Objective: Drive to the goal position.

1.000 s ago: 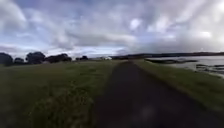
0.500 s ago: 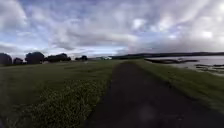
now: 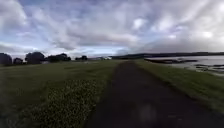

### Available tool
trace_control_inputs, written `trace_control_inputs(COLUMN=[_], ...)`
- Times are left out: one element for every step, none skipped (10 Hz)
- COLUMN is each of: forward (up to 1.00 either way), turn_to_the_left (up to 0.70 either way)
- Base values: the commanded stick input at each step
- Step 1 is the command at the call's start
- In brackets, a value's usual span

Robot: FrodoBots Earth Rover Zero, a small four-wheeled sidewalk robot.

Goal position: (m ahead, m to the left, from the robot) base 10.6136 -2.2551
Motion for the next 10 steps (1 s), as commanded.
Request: trace_control_inputs(forward=[0.00, 0.24, 0.70, 0.70, 0.70, 0.70, 0.70, 0.70, 0.70, 0.70], turn_to_the_left=[-0.50, -0.58, -0.35, -0.35, -0.35, -0.35, -0.35, -0.23, -0.10, 0.00])
